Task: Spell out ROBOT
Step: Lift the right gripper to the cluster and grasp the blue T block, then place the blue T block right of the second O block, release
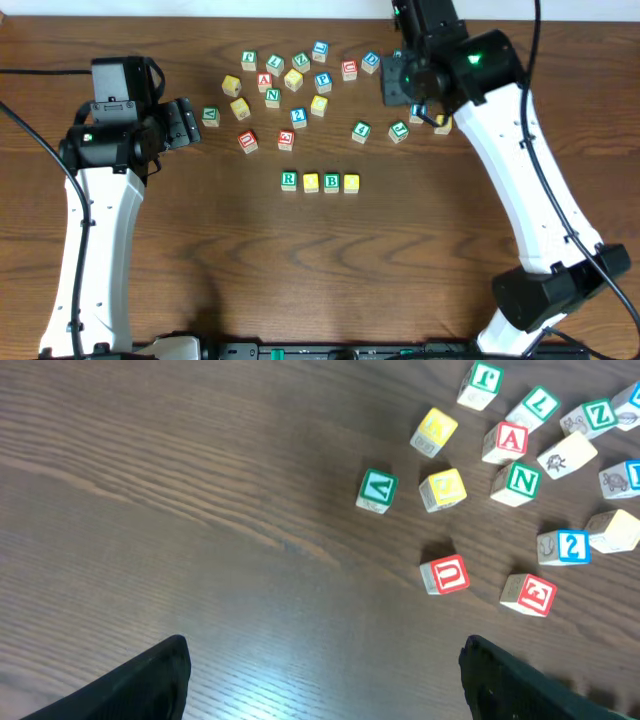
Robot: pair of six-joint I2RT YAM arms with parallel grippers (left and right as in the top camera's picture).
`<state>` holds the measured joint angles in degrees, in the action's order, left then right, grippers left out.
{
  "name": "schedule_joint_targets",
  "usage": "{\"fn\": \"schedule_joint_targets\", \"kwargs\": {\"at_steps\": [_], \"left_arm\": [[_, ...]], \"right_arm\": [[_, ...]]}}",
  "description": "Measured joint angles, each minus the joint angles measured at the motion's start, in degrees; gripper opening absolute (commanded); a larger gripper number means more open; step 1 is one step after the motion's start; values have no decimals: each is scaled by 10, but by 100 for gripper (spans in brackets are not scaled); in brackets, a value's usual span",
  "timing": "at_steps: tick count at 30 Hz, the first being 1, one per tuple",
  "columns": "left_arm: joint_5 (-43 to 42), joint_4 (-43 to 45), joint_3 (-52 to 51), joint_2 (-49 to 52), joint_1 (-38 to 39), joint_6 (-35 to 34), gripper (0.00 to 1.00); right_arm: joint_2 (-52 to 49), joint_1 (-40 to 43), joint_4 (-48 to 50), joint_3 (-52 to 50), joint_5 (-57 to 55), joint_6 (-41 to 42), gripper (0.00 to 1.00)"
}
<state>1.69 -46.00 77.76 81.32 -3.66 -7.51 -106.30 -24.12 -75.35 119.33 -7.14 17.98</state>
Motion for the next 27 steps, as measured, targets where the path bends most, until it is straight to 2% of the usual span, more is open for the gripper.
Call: {"fn": "schedule_joint_targets", "kwargs": {"at_steps": [3, 7, 11, 15, 21, 27], "left_arm": [[0, 0, 0, 0, 0, 0, 85], [0, -1, 0, 0, 0, 0, 85], [0, 0, 0, 0, 0, 0, 85], [0, -1, 0, 0, 0, 0, 85], [0, 0, 0, 0, 0, 0, 85], [0, 0, 0, 0, 0, 0, 85]], "right_arm": [[-2, 0, -65, -16, 1, 28, 21], [-2, 0, -51, -93, 2, 64, 20], [-8, -6, 39, -253, 21, 106, 21], [-10, -14, 113, -342, 33, 124, 21], [-10, -20, 214, -411, 48, 141, 20], [-10, -42, 252, -438, 52, 146, 22]]}}
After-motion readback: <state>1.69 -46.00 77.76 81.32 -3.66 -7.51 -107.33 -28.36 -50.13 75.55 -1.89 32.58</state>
